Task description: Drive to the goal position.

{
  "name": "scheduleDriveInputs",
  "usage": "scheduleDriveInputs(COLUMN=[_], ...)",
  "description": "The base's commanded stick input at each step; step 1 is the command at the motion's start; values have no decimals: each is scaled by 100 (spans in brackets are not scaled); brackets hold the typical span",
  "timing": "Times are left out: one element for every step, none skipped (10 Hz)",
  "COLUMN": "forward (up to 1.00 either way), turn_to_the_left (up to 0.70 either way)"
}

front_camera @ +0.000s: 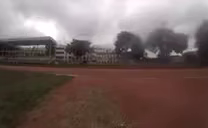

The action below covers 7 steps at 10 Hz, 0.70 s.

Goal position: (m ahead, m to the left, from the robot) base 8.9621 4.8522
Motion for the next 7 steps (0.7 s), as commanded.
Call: scheduleDriveInputs(forward=[70,70,70,70,70,70,70], turn_to_the_left=[0,0,0,0,0,0,0])
